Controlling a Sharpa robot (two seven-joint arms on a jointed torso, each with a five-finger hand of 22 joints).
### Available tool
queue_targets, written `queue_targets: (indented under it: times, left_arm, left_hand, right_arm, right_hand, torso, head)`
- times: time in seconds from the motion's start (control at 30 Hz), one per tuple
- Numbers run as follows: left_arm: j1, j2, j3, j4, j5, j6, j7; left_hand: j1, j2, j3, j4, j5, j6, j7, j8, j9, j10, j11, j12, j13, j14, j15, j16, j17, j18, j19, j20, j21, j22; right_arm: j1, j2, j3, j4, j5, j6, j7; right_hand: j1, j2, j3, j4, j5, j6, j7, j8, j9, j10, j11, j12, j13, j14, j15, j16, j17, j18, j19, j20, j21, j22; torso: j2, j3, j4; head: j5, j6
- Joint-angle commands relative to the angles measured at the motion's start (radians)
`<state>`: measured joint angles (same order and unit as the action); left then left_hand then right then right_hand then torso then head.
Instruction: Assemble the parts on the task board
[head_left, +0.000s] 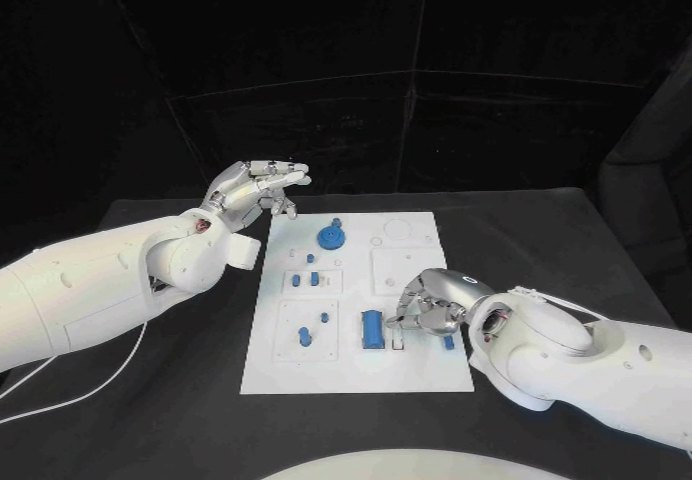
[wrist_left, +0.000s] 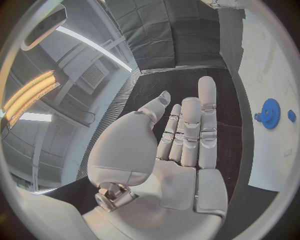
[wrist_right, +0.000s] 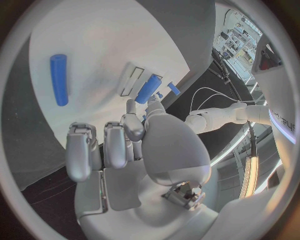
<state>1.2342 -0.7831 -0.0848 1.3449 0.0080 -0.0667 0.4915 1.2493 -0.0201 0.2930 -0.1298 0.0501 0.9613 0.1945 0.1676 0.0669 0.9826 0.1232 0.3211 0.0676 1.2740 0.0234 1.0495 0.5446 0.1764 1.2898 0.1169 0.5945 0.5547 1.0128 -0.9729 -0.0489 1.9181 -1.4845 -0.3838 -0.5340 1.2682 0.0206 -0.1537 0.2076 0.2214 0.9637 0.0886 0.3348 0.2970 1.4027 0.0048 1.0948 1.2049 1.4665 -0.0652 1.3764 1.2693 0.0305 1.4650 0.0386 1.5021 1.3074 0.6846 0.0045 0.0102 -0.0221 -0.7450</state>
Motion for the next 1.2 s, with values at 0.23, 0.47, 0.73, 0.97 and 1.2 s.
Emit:
queue_targets:
  times: [0.23, 0.47, 0.73, 0.97, 1.2]
  left_arm:
    - [0.002, -0.005, 0.0, 0.006, 0.0, 0.007, 0.005]
    - [0.002, -0.005, -0.002, 0.007, 0.0, 0.009, 0.005]
    - [0.001, -0.004, -0.008, 0.007, 0.0, 0.012, 0.005]
    - [0.001, -0.005, -0.01, 0.007, 0.0, 0.012, 0.005]
    - [0.001, -0.005, -0.011, 0.006, 0.0, 0.013, 0.005]
  left_hand:
    - [0.001, 0.007, -0.009, 0.001, -0.001, -0.006, 0.001, -0.002, 0.001, -0.008, -0.002, 0.004, 0.001, -0.007, 0.003, 0.006, -0.002, 0.005, 0.006, 0.003, -0.006, -0.002]
    - [0.0, 0.008, -0.011, 0.001, -0.001, -0.006, 0.001, -0.001, 0.001, -0.009, -0.002, 0.005, 0.001, -0.007, 0.003, 0.007, -0.002, 0.005, 0.006, 0.003, -0.007, -0.003]
    - [0.0, 0.008, -0.011, 0.001, -0.001, -0.006, 0.001, -0.001, 0.001, -0.009, -0.002, 0.005, 0.001, -0.007, 0.003, 0.007, -0.002, 0.005, 0.006, 0.003, -0.007, -0.003]
    - [0.0, 0.008, -0.011, 0.001, -0.001, -0.006, 0.001, -0.001, 0.001, -0.009, -0.002, 0.005, 0.001, -0.007, 0.003, 0.007, -0.002, 0.005, 0.006, 0.003, -0.007, -0.003]
    - [0.0, 0.008, -0.011, 0.001, -0.001, -0.006, 0.001, -0.001, 0.001, -0.009, -0.002, 0.005, 0.001, -0.007, 0.003, 0.007, -0.002, 0.005, 0.006, 0.003, -0.007, -0.003]
  right_arm:
    - [0.015, -0.146, 0.001, 0.043, 0.037, -0.008, 0.034]
    - [0.017, -0.189, 0.001, 0.042, -0.011, 0.049, 0.016]
    - [0.016, -0.179, 0.0, 0.022, -0.062, 0.143, -0.032]
    - [0.015, -0.161, 0.0, 0.009, -0.071, 0.202, -0.048]
    - [0.015, -0.144, 0.0, -0.001, -0.073, 0.234, -0.055]
  right_hand:
    - [0.045, 0.002, -0.01, -0.023, 0.029, 0.001, 0.012, -0.037, -0.014, -0.003, 0.013, -0.011, -0.001, 0.05, 0.014, 0.004, 0.005, -0.006, 0.043, 0.021, 0.003, 0.184]
    - [0.035, 0.0, -0.029, -0.013, 0.03, 0.029, 0.006, -0.041, -0.014, -0.005, 0.008, -0.023, -0.007, 0.048, 0.011, 0.0, -0.001, -0.005, 0.04, 0.021, 0.001, 0.182]
    - [0.02, -0.004, -0.057, 0.005, 0.02, 0.065, -0.004, -0.04, -0.011, -0.001, 0.001, -0.024, -0.005, 0.049, 0.006, 0.003, 0.006, -0.006, 0.042, 0.016, 0.003, 0.185]
    - [0.011, -0.01, -0.075, 0.018, 0.006, 0.087, -0.011, -0.036, -0.007, -0.001, -0.004, -0.029, -0.006, 0.049, 0.001, 0.002, 0.006, -0.005, 0.042, 0.012, 0.002, 0.184]
    - [0.012, -0.01, -0.078, 0.019, 0.004, 0.093, -0.013, -0.035, -0.005, -0.002, -0.006, -0.031, -0.006, 0.049, 0.0, 0.001, 0.006, -0.005, 0.041, 0.011, 0.002, 0.184]
  torso:
    - [-0.004, -0.0011, -0.0089]
    - [-0.004, 0.0004, -0.0096]
    - [-0.003, -0.0004, -0.0029]
    - [-0.002, -0.0003, -0.0028]
    - [-0.003, -0.001, -0.0042]
  head:
    - [-0.019, -0.001]
    - [-0.04, 0.001]
    - [-0.047, 0.0]
    - [-0.046, -0.001]
    - [-0.046, -0.004]
